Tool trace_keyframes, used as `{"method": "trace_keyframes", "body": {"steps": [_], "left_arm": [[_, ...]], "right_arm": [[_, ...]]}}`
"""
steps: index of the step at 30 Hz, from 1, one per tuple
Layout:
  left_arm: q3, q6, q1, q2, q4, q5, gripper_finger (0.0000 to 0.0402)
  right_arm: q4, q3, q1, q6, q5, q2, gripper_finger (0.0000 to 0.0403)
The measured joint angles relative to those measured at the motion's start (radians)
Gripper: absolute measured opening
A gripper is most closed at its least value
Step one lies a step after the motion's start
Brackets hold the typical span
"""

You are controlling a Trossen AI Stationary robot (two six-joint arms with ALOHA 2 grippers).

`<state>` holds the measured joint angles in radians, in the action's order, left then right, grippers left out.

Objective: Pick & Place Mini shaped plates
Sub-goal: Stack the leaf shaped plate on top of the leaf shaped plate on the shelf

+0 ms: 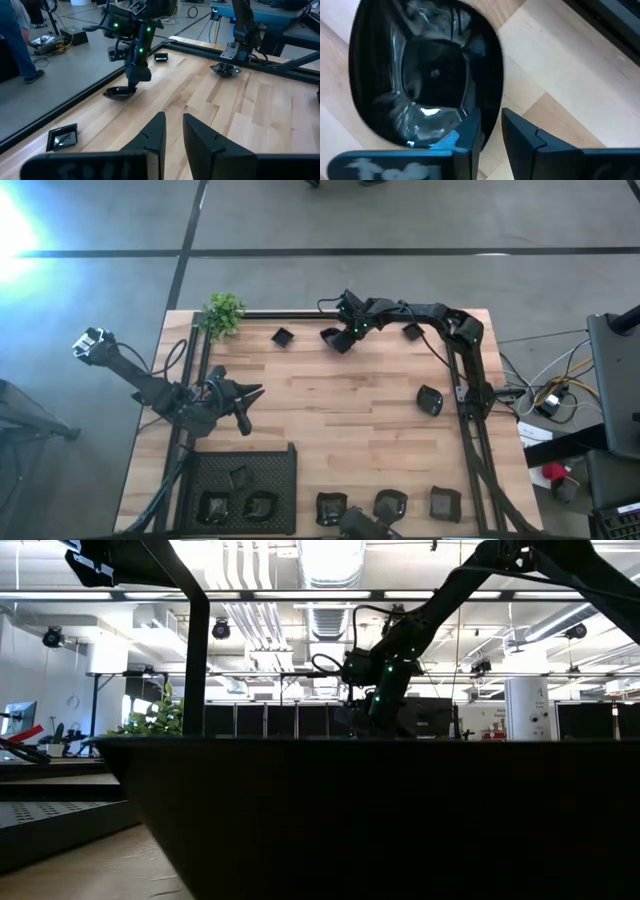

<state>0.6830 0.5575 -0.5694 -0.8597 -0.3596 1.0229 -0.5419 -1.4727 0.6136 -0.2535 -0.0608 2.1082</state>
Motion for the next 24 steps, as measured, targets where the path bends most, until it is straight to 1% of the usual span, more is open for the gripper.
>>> {"method": "trace_keyframes", "body": {"steps": [5, 10, 17, 24], "left_arm": [[0.000, 0.000, 0.000, 0.000, 0.000, 0.000, 0.0059], [0.000, 0.000, 0.000, 0.000, 0.000, 0.000, 0.0059], [0.000, 0.000, 0.000, 0.000, 0.000, 0.000, 0.0060], [0.000, 0.000, 0.000, 0.000, 0.000, 0.000, 0.0060]], "right_arm": [[0.002, 0.000, 0.000, 0.028, 0.000, 0.001, 0.0059], [0.004, 0.000, 0.000, 0.044, 0.000, 0.001, 0.0015], [0.006, -0.007, 0.000, 0.054, 0.000, 0.000, 0.0008], [-0.002, -0.008, -0.007, 0.057, 0.001, -0.028, 0.0008]]}}
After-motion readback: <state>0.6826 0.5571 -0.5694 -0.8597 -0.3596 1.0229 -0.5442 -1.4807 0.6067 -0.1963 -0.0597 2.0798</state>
